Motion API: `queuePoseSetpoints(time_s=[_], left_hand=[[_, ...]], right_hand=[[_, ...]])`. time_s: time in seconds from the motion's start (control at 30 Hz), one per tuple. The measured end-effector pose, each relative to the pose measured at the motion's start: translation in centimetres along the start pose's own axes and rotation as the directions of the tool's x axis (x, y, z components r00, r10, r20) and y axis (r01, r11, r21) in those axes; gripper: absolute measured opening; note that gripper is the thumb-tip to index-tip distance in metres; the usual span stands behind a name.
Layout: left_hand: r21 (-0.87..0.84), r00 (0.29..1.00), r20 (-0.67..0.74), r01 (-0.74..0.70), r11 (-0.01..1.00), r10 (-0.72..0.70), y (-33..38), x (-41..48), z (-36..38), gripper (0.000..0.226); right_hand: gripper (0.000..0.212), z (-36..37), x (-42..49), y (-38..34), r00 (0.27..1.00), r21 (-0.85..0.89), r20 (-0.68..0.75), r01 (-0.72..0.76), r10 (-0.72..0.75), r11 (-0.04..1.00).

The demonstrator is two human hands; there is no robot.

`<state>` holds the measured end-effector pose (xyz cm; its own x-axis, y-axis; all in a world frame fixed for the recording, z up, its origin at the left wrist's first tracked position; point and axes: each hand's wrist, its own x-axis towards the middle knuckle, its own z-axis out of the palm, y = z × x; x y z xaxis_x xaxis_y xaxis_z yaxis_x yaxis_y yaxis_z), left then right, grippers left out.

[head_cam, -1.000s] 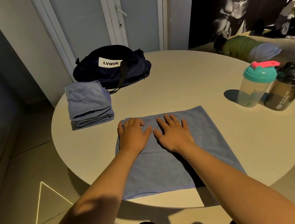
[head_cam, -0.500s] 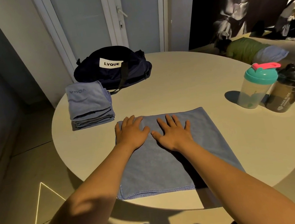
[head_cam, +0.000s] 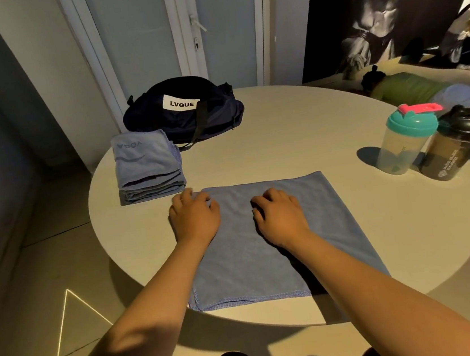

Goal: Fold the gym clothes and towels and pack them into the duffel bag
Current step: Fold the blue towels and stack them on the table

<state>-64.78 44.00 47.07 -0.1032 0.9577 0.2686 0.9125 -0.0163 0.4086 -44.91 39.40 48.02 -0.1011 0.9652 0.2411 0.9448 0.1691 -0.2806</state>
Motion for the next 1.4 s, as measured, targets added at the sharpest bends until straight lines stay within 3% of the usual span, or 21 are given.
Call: queuePoseSetpoints(time_s=[0.07,0.13,0.3,0.53,0.63,0.87,1.03,1.4], left_hand=[[-0.054,0.995,0.056,0.084,0.995,-0.081,-1.4,-0.1,-0.2,0.030],[-0.106,0.995,0.089,0.044,0.993,-0.035,-2.2,-0.4,-0.1,0.033],[-0.069,0.996,0.078,-0.038,0.997,0.043,-2.4,-1.0,-0.3,0.045],[-0.175,0.975,0.093,-0.184,0.967,0.202,-2.0,-0.8,-0.6,0.055],[-0.204,0.943,0.149,-0.264,0.943,0.296,-1.4,-0.2,-0.6,0.059],[-0.119,0.960,0.202,-0.173,0.978,0.195,-1.5,-0.3,0.0,0.055],[-0.073,0.959,0.221,-0.165,0.984,0.177,-1.1,-0.6,-0.3,0.054],[-0.031,0.945,0.295,-0.134,0.990,0.137,-0.8,-0.4,-0.4,0.055]], right_hand=[[0.039,-0.6,0.1,-0.6,0.994,-0.050,0.091,-0.048,0.053,0.998],[0.045,-1.0,0.4,-2.0,0.987,-0.066,0.130,-0.091,0.099,0.994],[0.043,0.4,-0.2,-5.0,0.987,0.145,0.161,-0.042,0.018,0.989],[0.044,1.4,-1.1,-4.8,0.994,0.045,0.064,-0.086,0.083,0.995],[0.049,1.2,-1.2,-4.8,0.980,-0.013,0.117,-0.159,0.159,0.987],[0.063,1.2,-1.7,-4.6,0.936,-0.031,0.258,-0.240,0.240,0.970],[0.061,0.3,-1.9,-3.8,0.915,-0.052,0.313,-0.250,0.253,0.967],[0.067,0.4,-2.0,-3.2,0.918,-0.047,0.198,-0.341,0.344,0.939]])
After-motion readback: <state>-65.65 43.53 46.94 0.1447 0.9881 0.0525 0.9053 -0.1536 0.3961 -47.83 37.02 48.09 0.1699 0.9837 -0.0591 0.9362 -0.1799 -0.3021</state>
